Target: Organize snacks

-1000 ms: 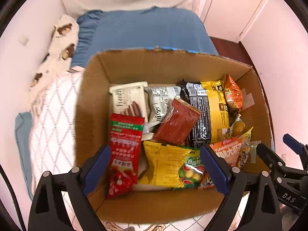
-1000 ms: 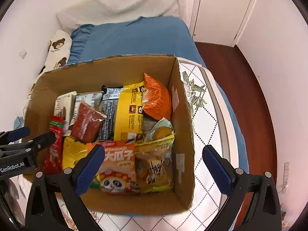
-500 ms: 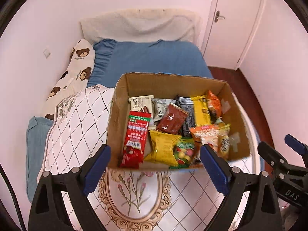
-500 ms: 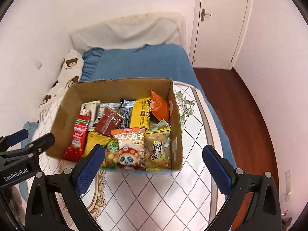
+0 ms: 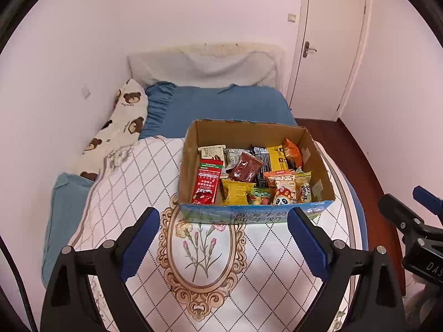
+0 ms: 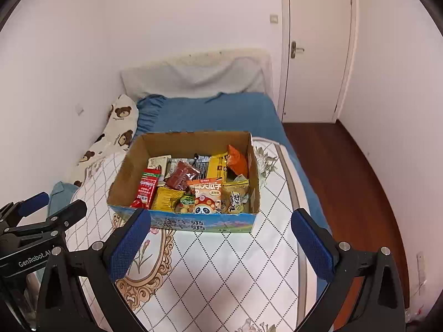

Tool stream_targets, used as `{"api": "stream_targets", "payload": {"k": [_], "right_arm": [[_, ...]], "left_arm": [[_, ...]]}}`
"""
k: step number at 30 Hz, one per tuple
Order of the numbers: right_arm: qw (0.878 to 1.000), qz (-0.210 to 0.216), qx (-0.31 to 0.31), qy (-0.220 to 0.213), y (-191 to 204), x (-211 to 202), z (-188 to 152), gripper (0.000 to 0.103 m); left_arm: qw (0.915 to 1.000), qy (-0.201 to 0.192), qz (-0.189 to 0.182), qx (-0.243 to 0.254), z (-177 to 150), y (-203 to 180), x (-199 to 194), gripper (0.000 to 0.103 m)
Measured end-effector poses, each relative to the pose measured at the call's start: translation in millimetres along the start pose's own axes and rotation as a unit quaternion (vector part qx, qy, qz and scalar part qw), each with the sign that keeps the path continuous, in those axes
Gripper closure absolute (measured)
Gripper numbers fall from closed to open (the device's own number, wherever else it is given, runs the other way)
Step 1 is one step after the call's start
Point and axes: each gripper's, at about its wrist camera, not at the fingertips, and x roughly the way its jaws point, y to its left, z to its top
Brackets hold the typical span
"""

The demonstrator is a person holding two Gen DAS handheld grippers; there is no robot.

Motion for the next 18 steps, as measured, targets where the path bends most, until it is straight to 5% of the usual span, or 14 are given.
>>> {"api": "stream_targets", "payload": {"k": [16,18], "right_arm": [[0.999,0.024,-0.013,-0.031,9,-64,-20,0.000],[0.999,0.019,-0.013,-0.033,9,-62,-19,0.000]], "left_arm": [[0.9989,-0.044,0.010,-0.010,-19,4,-63,0.008],[0.9987,-0.047,0.010,-0.015,-19,6,-61,0.000]]}}
